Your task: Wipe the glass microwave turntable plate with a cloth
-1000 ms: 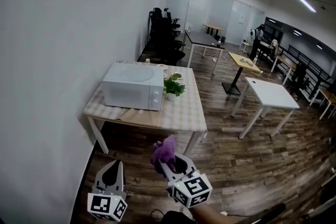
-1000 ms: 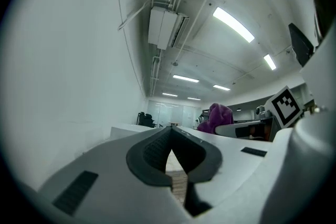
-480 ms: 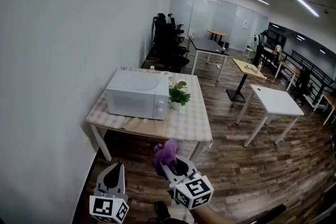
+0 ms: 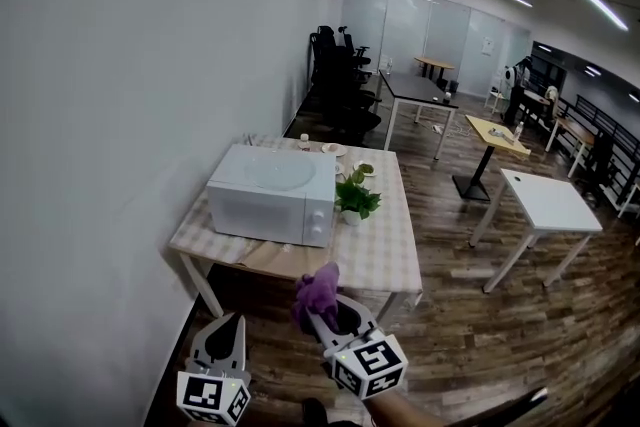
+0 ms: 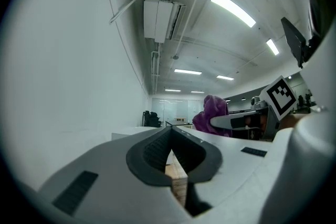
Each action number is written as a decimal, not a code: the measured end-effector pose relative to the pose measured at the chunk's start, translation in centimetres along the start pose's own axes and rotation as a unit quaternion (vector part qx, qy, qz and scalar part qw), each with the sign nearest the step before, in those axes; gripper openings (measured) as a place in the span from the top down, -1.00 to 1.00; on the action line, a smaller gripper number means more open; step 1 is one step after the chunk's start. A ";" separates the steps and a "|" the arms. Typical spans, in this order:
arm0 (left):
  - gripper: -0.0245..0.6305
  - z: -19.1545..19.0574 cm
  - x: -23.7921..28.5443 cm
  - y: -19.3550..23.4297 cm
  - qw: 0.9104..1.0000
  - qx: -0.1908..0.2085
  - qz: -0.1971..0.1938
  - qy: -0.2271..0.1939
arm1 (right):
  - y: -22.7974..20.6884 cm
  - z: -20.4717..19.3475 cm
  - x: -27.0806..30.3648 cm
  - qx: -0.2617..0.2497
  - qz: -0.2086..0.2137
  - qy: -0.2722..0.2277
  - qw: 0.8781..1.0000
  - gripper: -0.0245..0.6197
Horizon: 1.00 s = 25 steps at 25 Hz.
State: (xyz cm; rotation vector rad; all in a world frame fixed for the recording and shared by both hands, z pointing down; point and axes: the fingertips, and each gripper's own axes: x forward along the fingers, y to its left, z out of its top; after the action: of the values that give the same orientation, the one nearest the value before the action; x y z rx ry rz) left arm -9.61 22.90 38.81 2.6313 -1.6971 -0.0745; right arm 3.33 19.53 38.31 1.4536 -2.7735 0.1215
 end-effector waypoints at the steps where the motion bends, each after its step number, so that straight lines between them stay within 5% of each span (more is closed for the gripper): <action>1: 0.90 -0.1 1.0 -0.1 1.000 -0.005 -0.004 0.004 | -0.7 0.0 0.5 0.001 0.003 0.001 1.000 0.57; 15: 0.90 -0.8 12.0 -0.9 0.999 -0.017 0.012 0.026 | -9.9 -0.2 5.2 0.023 0.035 0.005 0.999 0.57; 20: 0.90 -0.9 15.0 -1.3 0.999 -0.016 0.027 0.027 | -11.8 0.9 6.0 -0.051 0.049 -0.006 0.997 0.57; 25: 0.90 -1.0 17.1 -1.4 0.999 -0.014 0.029 0.031 | -13.1 1.1 7.6 -0.037 0.061 -0.003 0.997 0.57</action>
State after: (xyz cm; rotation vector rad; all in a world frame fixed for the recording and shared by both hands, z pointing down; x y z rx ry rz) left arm -1.29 7.89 39.16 2.5347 -1.7382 -0.0161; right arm 9.85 5.79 38.39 1.2713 -2.8374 0.0161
